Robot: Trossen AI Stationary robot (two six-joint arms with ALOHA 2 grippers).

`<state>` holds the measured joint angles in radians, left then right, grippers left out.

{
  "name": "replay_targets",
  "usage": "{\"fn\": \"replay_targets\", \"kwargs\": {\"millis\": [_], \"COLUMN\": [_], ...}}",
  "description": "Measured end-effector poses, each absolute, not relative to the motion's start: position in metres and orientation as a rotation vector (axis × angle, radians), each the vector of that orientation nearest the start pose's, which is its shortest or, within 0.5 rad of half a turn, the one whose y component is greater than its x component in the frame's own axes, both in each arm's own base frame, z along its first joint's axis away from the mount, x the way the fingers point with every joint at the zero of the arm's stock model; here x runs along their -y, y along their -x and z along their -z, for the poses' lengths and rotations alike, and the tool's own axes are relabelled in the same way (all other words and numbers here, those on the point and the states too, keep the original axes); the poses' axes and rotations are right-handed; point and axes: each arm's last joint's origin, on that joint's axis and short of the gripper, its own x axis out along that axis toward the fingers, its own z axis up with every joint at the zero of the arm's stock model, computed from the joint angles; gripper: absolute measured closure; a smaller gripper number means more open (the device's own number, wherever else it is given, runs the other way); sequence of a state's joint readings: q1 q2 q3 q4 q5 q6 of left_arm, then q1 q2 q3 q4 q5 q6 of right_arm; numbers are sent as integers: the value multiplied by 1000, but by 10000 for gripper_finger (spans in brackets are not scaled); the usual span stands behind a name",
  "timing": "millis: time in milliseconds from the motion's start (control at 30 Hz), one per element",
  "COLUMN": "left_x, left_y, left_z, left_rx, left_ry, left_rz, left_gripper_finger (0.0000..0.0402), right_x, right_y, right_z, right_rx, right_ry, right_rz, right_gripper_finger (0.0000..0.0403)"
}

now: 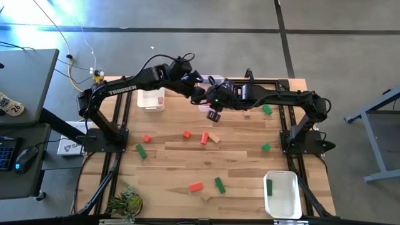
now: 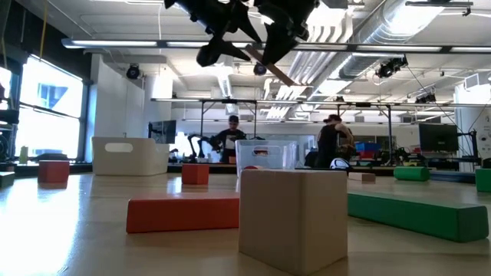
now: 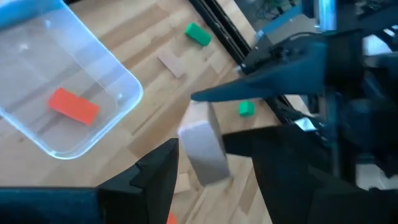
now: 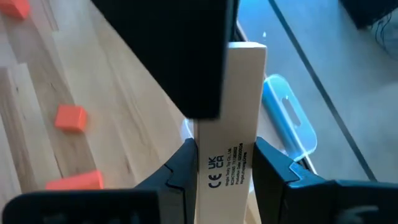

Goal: Sort & place blocks by color
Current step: Put the brown into the top white bin

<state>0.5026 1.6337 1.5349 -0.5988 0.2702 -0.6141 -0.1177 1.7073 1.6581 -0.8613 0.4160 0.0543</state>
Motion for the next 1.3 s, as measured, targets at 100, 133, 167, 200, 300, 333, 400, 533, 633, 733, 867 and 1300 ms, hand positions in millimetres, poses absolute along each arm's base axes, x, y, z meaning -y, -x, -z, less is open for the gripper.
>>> {"fn": "replay_targets", "kwargs": {"millis": [100, 133, 167, 200, 300, 333, 400, 533, 633, 733, 867, 1300], "left_x": [-167, -167, -168, -168, -169, -169, -169, -170, -170, -171, -169, -169], "left_y": [-319, -318, -318, -318, -318, -318, -318, -318, -319, -319, -319, -317], "left_z": [-341, -341, -341, -341, -341, -341, -341, -341, -343, -343, -341, -339], "left_rx": [-563, -562, -561, -560, -551, -550, -548, -547, -535, -533, -564, -625], "left_ry": [849, 849, 848, 846, 828, 825, 823, 798, 786, 765, 697, 567], "left_rz": [-444, -446, -447, -454, -501, -509, -511, -498, -486, -474, -454, -423], "left_gripper_finger": [211, 211, 211, 212, 220, 226, 241, 281, 313, 339, 356, 359], "right_x": [54, 54, 54, 54, 54, 54, 54, 54, 55, 56, 57, 64], "right_y": [-359, -360, -360, -360, -360, -360, -360, -360, -360, -360, -359, -359], "right_z": [-340, -340, -340, -340, -340, -340, -340, -340, -340, -341, -341, -341], "right_rx": [-878, -874, -872, -871, -871, -872, -871, -871, -870, -865, -869, -855], "right_ry": [104, 108, 109, 109, 110, 113, 114, 119, 117, 129, 124, 87], "right_rz": [512, 511, 510, 510, 510, 508, 509, 514, 525, 555, 559, 598], "right_gripper_finger": [315, 315, 315, 315, 315, 315, 315, 315, 315, 315, 338, 373]}}
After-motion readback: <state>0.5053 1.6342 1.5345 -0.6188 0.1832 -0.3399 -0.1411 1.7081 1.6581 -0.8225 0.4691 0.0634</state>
